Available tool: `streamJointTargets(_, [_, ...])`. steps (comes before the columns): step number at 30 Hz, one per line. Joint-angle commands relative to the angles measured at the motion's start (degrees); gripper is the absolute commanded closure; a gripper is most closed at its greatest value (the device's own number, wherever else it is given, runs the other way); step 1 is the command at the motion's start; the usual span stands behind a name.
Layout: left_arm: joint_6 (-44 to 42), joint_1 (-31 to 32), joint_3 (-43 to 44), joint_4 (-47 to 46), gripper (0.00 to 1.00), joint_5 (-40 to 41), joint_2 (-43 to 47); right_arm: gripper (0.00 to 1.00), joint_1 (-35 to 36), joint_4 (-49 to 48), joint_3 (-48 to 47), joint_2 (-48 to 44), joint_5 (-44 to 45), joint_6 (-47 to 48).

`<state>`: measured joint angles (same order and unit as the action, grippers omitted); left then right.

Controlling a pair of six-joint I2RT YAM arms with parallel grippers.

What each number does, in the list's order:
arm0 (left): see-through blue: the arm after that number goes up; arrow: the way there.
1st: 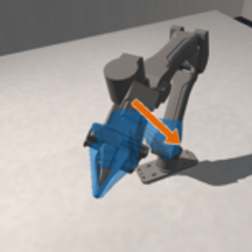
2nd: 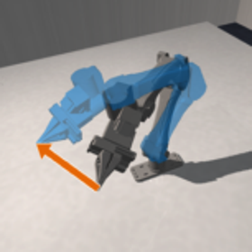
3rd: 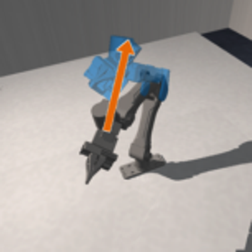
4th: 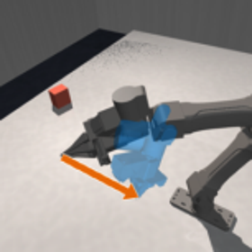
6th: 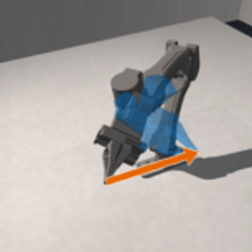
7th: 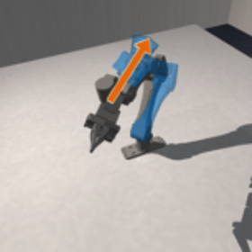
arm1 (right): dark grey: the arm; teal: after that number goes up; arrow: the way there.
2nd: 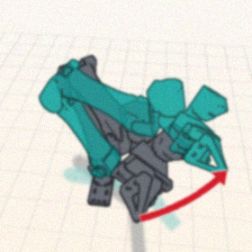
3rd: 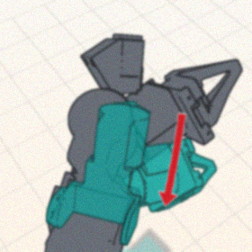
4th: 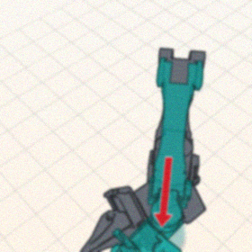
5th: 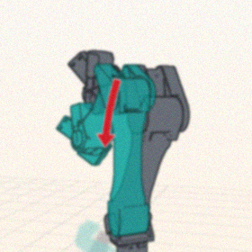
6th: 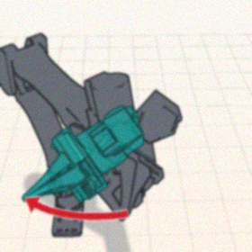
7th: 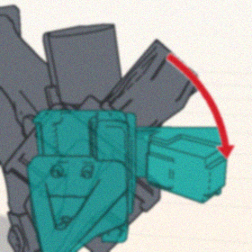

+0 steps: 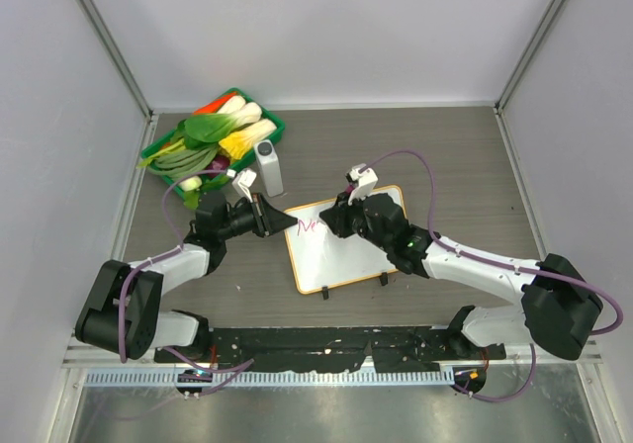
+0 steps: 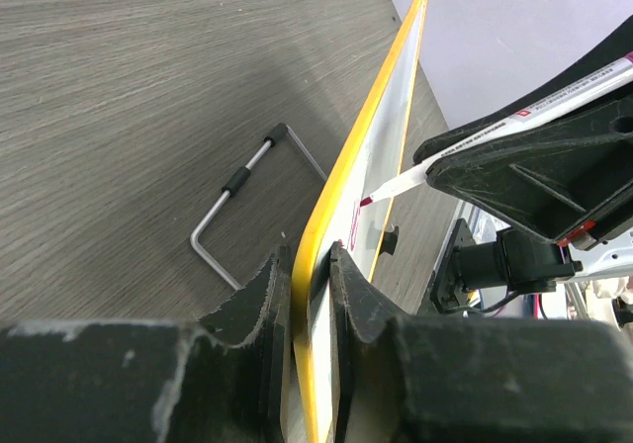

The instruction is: Write a sentence on the whiteboard

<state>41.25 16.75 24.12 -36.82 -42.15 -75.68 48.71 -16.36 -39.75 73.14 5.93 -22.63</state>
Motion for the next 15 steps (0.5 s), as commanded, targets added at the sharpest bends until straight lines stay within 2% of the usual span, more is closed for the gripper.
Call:
streamJointTargets(1, [-4.52,0.21,0.14,2.45,1.00,1.72,-0.52,0.98,0.25,-3.68,-0.86,-0.81,2.94,0.40])
streamJointTargets(15, [-4.60,0.21,0.31,2.63,1.00,1.63,-0.61,0.99,0.25,-1.40,0.63,-0.11,3.21,0.84])
